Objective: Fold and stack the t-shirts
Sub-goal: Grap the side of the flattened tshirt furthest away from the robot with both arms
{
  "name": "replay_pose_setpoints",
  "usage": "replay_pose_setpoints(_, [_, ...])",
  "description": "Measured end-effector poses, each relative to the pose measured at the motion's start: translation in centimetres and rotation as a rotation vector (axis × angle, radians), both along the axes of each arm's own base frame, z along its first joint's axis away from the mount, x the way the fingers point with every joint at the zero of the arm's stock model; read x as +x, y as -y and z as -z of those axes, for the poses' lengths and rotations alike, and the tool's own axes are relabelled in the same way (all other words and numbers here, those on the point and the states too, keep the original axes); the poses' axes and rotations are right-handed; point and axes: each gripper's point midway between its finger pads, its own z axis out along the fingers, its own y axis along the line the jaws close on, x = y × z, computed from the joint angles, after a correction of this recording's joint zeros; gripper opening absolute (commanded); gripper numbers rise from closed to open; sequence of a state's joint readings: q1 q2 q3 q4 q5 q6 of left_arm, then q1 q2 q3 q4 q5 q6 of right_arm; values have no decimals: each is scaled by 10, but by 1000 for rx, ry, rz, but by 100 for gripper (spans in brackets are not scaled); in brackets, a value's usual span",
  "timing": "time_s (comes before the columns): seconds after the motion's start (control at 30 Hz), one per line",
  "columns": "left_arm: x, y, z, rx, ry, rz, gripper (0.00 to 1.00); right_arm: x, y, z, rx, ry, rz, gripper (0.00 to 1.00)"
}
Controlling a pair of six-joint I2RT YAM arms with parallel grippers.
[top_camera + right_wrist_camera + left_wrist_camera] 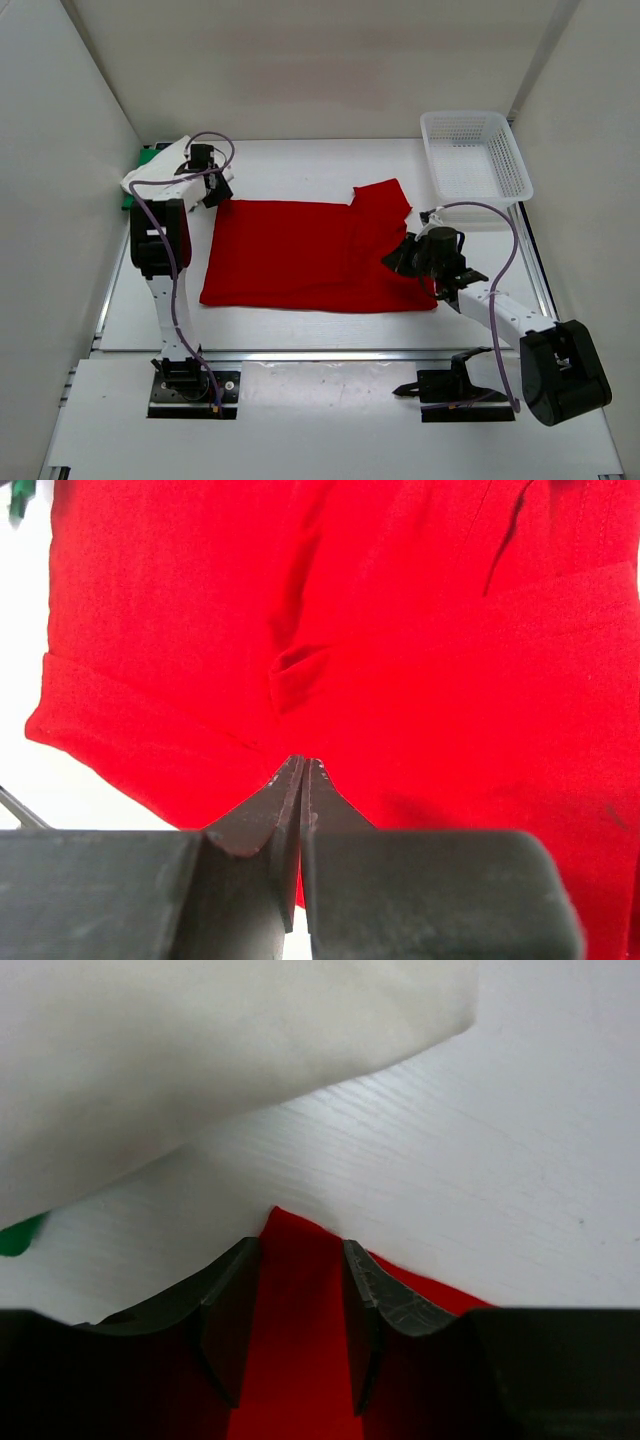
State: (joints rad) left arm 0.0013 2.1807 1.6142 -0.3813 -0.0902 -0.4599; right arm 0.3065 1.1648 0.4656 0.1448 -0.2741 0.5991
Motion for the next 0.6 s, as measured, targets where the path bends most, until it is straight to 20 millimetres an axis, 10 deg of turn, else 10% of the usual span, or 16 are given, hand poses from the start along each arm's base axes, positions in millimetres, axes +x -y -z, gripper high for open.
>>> replay_pose_setpoints(0.27, [-8, -10, 5, 26, -52, -6, 46, 1, 2, -1, 14, 5, 3, 0])
replay_pose_setpoints(0.6, [-5, -18, 10, 63, -65, -1, 0, 8, 10, -11, 32, 37, 33, 6])
